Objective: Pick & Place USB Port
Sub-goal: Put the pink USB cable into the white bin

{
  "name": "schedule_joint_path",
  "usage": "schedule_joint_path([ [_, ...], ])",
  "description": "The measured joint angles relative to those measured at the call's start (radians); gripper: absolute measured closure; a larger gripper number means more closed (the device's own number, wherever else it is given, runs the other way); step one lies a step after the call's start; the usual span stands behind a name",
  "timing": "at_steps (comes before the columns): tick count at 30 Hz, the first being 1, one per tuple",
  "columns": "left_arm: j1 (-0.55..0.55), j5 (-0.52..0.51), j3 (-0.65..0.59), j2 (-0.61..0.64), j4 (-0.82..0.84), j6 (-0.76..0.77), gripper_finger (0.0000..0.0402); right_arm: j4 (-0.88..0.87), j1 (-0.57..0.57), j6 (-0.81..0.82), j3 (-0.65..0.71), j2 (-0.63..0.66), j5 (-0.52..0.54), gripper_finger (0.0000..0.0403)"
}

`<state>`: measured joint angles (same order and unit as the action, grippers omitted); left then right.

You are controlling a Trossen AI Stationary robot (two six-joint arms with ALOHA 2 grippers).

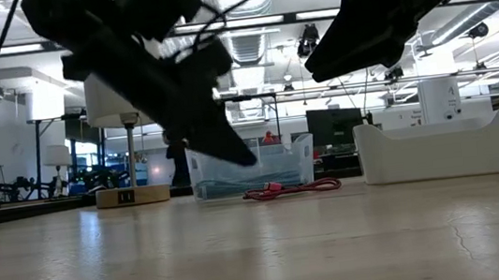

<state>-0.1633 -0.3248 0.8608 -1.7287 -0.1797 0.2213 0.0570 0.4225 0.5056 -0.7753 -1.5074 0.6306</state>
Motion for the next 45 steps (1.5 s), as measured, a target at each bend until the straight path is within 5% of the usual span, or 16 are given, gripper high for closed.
schedule_joint_path([
  [15,-0.001,-0.21,0.069,-0.187,-0.014,0.081,0.0199,0.0,0.0,-0.005,0.001,0.0,0.0,0.0218],
  [45,0.054,-0.185,0.083,-0.154,-0.012,0.056,0.0199,0.0,0.0,0.0,0.008,0.0,-0.001,0.0218],
])
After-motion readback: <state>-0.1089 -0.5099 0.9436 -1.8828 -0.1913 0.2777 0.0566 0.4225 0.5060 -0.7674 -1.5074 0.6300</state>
